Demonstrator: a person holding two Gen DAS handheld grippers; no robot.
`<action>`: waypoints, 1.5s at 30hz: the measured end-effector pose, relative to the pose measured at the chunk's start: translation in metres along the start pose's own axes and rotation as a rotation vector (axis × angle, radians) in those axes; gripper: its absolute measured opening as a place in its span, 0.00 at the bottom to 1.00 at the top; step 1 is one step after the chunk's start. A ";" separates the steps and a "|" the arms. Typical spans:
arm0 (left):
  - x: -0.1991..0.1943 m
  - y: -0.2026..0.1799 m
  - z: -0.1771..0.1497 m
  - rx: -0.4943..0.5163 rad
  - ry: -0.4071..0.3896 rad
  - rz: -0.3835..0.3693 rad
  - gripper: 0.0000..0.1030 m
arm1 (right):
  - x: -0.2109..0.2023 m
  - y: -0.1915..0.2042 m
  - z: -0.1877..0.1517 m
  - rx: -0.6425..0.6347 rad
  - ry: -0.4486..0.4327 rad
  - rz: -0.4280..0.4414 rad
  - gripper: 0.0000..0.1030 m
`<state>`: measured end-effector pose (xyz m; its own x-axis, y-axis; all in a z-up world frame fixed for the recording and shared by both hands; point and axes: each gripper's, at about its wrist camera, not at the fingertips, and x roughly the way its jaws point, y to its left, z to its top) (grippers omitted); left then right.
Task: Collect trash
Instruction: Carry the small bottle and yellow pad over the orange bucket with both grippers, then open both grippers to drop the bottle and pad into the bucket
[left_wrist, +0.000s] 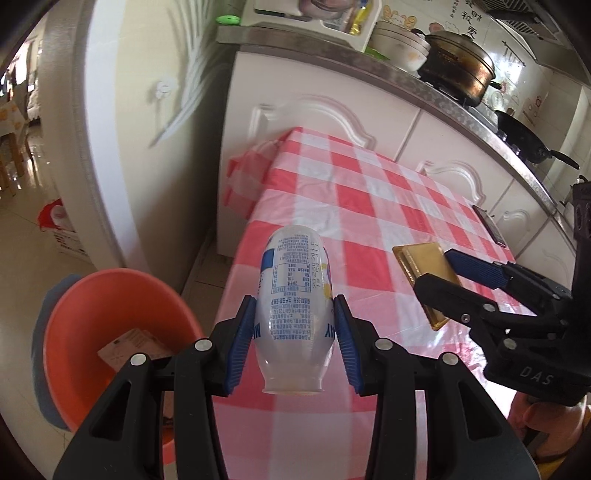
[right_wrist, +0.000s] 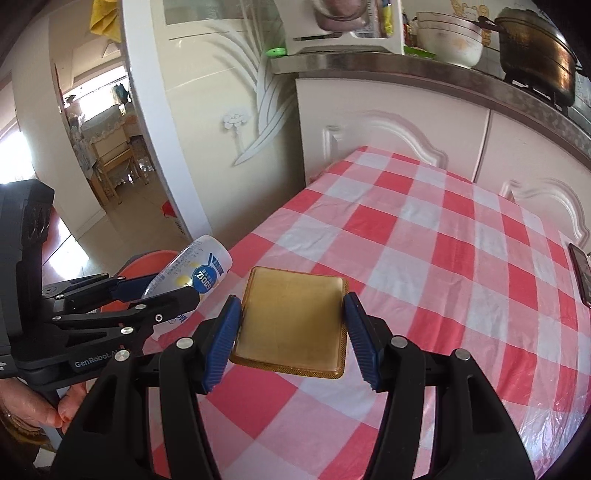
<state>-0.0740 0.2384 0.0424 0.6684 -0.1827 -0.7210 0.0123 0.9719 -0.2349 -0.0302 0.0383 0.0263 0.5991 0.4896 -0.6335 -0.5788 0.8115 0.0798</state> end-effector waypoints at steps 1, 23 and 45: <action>-0.003 0.007 -0.002 -0.005 -0.003 0.015 0.43 | 0.001 0.008 0.001 -0.013 0.003 0.009 0.56; -0.021 0.125 -0.047 -0.156 0.022 0.188 0.43 | 0.051 0.127 0.018 -0.205 0.089 0.170 0.57; -0.001 0.173 -0.079 -0.240 0.092 0.222 0.43 | 0.108 0.180 0.017 -0.260 0.192 0.258 0.57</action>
<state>-0.1309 0.3950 -0.0488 0.5653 0.0063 -0.8249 -0.3088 0.9289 -0.2045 -0.0606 0.2425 -0.0148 0.3161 0.5782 -0.7522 -0.8319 0.5501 0.0733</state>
